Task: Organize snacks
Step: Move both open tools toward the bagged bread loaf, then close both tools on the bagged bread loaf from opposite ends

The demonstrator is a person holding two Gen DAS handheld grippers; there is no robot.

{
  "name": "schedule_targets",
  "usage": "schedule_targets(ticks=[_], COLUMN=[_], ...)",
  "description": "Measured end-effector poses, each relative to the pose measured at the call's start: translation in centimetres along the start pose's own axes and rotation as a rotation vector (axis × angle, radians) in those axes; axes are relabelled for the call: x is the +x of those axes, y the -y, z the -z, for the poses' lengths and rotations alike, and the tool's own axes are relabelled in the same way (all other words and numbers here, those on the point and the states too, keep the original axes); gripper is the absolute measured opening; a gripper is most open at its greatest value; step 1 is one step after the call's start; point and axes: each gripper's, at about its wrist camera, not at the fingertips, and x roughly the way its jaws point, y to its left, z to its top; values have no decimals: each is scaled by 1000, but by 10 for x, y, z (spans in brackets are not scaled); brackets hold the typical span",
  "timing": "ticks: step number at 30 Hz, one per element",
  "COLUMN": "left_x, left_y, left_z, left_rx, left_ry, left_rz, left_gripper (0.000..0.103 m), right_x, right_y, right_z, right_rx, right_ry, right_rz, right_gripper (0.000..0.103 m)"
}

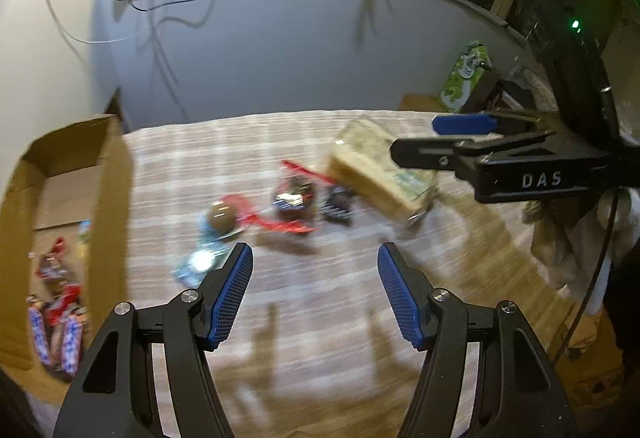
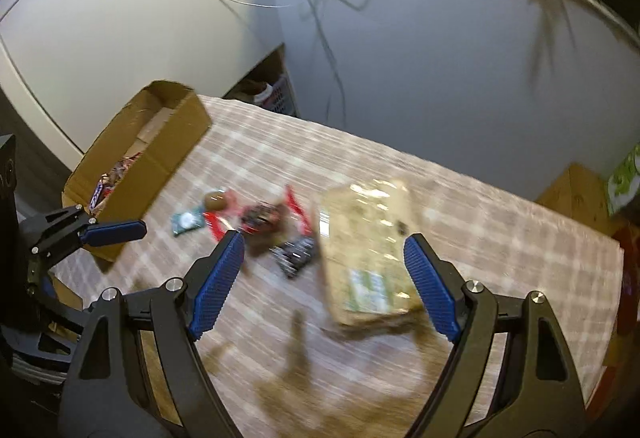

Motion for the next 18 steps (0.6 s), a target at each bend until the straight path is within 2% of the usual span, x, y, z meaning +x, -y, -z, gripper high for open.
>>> schedule_targets(ticks=[8, 18], left_x=[41, 80], left_y=[30, 40], left_z=[-19, -36], left_rx=[-2, -3], left_ry=[-27, -55], left_rz=[38, 37], left_gripper=[65, 65], right_x=[20, 46], right_y=[49, 70], right_z=[8, 6], right_rx=[76, 95], right_ry=[-48, -80], right_rz=[-68, -154], right_gripper=[85, 85])
